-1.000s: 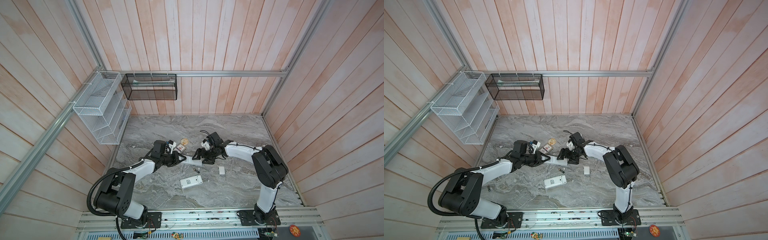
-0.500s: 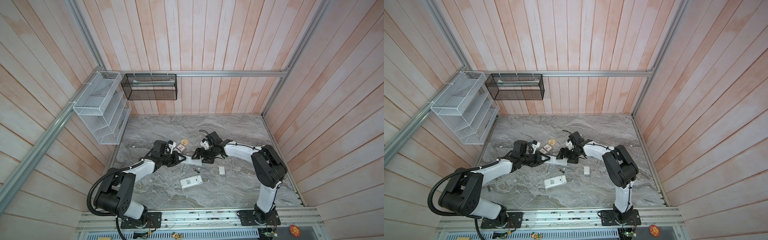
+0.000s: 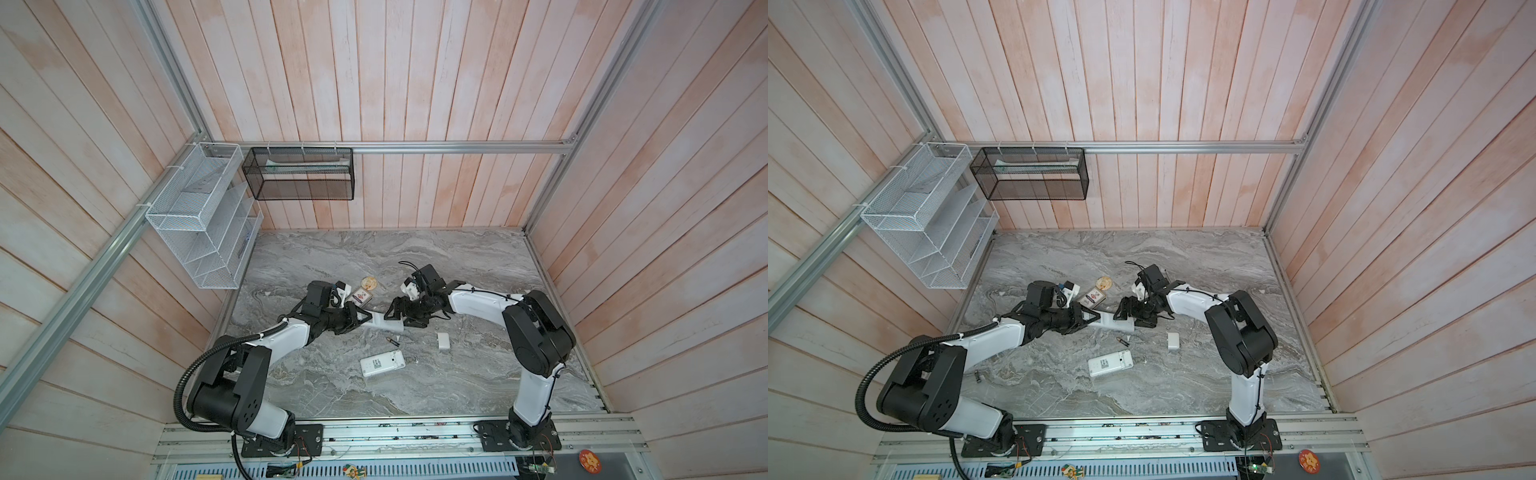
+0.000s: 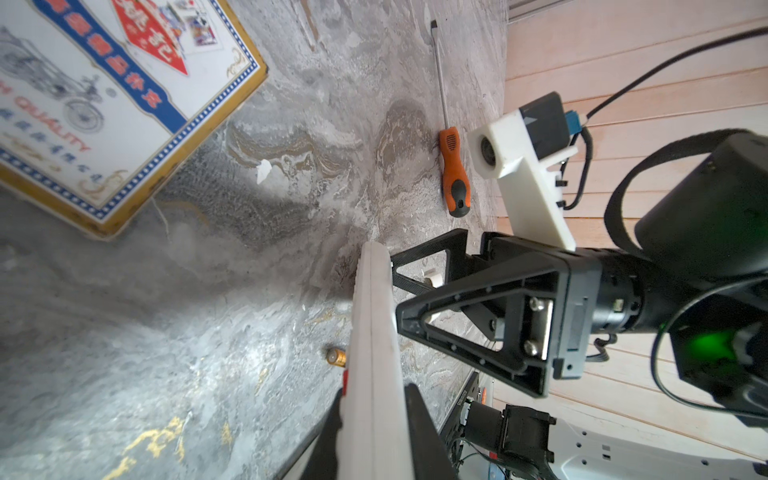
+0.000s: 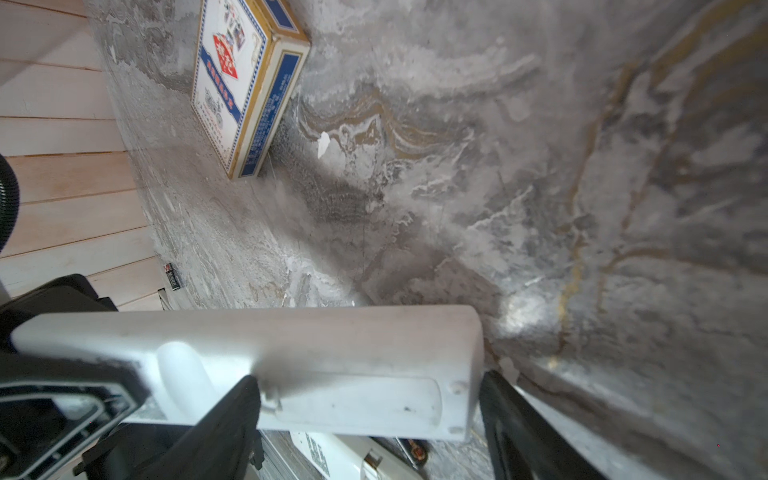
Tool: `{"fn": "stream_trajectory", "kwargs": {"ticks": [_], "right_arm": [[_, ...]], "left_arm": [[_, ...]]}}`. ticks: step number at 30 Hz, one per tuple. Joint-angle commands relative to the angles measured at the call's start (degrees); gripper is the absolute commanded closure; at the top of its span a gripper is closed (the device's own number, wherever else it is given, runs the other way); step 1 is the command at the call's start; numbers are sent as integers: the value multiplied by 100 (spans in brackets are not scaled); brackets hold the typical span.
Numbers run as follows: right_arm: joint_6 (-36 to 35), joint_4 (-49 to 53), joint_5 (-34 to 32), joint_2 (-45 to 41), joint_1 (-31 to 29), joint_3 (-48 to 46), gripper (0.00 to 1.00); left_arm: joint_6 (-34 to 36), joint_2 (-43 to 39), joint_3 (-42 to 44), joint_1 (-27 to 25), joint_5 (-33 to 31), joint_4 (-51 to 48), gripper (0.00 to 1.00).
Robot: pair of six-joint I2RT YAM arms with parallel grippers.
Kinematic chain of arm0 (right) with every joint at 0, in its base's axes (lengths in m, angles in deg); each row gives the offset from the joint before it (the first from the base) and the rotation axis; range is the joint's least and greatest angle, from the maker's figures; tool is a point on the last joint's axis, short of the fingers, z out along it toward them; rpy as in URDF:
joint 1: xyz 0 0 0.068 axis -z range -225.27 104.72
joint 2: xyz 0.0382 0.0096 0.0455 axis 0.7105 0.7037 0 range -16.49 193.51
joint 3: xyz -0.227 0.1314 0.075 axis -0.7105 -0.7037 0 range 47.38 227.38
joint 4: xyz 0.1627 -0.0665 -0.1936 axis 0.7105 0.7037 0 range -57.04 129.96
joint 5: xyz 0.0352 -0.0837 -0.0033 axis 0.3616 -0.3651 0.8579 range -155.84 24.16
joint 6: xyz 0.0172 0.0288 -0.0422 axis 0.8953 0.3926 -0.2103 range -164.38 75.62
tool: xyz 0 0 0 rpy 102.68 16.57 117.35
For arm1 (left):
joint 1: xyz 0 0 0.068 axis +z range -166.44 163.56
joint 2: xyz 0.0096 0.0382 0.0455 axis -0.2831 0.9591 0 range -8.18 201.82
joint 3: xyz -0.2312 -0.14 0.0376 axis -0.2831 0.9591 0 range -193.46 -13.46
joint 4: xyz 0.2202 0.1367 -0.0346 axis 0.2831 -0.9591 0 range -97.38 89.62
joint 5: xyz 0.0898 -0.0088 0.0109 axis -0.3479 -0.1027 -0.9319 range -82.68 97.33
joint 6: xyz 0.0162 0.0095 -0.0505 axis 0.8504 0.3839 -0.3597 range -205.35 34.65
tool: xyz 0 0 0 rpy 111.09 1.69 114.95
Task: Unload the batteries from the remote control
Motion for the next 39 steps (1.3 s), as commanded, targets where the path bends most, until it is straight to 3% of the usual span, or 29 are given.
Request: {"fn": "stream_trajectory", "kwargs": {"ticks": [1,13,24,28,33,39], "right_arm": [[-62,157,-32,159,-238,-187,20],[-166,319,-107,231,-286,-37,17],[-268,660,-380,379,-291,160,22],[-499,1280,-1004,469,-307,514,18],[-979,2282,-2320,546,-434,1063,13],[-1224,2913,-3122,523,-517,1435,10]], "left_arm": [[126,-8,71,-167,-78,257,92],[130,73,-51,-287,-124,230,92],[238,60,-103,-347,-182,114,93],[422,-38,-230,-359,-466,-254,93],[767,-193,-502,-413,-1021,-931,94],[1066,-271,-804,-573,-1703,-1573,94]]}}
